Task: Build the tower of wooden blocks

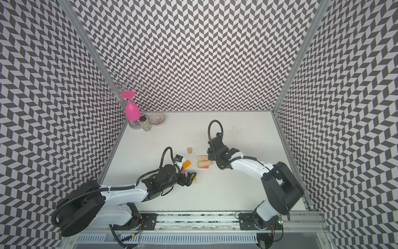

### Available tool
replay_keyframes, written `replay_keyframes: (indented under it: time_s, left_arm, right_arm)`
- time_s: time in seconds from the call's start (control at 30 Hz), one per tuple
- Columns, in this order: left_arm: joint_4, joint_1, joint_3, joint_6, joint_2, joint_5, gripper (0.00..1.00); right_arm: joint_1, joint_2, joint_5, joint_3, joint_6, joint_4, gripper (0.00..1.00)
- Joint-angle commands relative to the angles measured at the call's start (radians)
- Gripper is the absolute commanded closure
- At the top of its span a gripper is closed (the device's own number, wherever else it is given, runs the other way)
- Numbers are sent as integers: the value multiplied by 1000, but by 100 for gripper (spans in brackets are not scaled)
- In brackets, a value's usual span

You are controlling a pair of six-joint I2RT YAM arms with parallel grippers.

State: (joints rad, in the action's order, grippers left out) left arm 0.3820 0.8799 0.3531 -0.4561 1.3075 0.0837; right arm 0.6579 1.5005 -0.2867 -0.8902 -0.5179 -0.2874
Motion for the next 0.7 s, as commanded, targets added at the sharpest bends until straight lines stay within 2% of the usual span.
replay_keyframes:
  time_s: [0.0,0.23,0.67]
  left_arm:
    - [34,15,43,23,39,-11,0]
    - [54,20,80,22,131,-16,0]
    - [46,17,145,-15,241,90,0]
  right_arm:
    - [3,-90,-32,102,-53,82,27]
    - [3,-109,21,237,-70,174,29]
    - [55,-15,49,202,-56,211,29]
